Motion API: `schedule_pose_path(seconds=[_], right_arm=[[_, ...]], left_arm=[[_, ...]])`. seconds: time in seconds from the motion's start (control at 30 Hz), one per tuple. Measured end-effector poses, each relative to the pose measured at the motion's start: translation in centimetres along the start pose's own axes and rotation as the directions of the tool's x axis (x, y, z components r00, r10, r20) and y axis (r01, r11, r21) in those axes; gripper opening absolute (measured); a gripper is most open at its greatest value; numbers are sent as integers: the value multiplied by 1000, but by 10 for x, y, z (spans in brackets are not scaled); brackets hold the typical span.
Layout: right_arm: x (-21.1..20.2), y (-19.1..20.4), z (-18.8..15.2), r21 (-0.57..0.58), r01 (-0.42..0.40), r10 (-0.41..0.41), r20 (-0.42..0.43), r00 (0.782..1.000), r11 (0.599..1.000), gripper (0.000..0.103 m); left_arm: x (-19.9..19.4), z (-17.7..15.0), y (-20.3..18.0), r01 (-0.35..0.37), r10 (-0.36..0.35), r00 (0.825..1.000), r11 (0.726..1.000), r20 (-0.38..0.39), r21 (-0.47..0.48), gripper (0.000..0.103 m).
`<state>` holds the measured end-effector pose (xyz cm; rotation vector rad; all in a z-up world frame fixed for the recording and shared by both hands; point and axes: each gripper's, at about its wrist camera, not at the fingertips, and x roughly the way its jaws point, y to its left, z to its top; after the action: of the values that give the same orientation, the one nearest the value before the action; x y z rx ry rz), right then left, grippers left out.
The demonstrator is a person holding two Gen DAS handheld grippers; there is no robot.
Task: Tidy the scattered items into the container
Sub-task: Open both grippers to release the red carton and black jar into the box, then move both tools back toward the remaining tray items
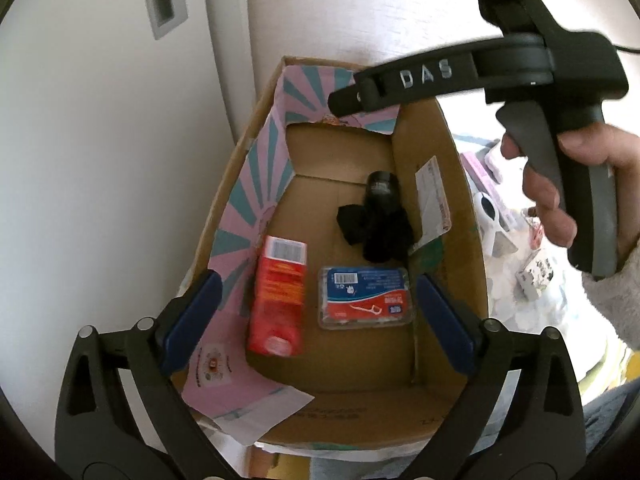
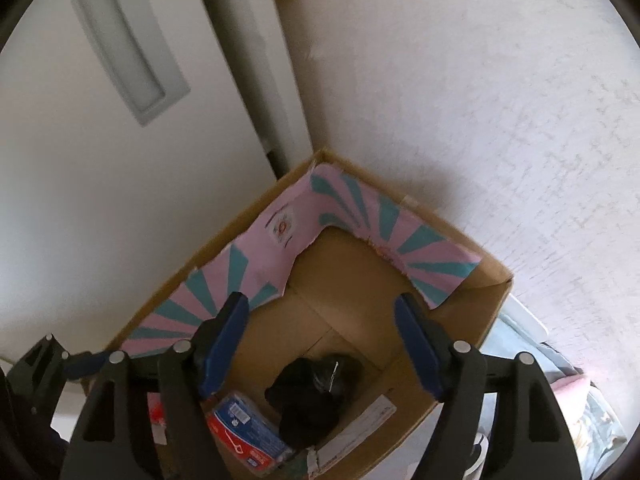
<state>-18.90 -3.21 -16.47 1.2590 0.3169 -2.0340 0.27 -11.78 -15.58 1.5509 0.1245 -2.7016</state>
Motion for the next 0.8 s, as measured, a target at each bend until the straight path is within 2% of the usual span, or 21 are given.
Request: schedule_pose_path(seconds=[0.13, 0.33, 0.47, 0.63, 0.8], right_arm=[[-7, -8, -2, 39, -14, 13, 16, 1000, 999, 72], [-20, -12, -18, 66, -33, 31, 33, 999, 997, 72], [-13, -5, -6, 65, -50, 47, 41, 998, 997, 72], [-17, -1, -14, 77, -67, 64, 48, 997, 995, 72], [-36, 4, -26, 102, -64, 58, 62, 996, 993, 72]], left_arm=[[0, 2, -6, 6, -6, 1000, 1000, 2, 16, 98], [-8, 10, -2, 26, -25, 1000, 1000, 13, -14, 98], [-9, 13, 1, 38, -38, 999, 999, 15, -24, 98], [-22, 15, -8, 6, -7, 999, 1000, 36, 19, 98], [-34, 15, -21, 18, -21, 999, 998, 50, 54, 98]])
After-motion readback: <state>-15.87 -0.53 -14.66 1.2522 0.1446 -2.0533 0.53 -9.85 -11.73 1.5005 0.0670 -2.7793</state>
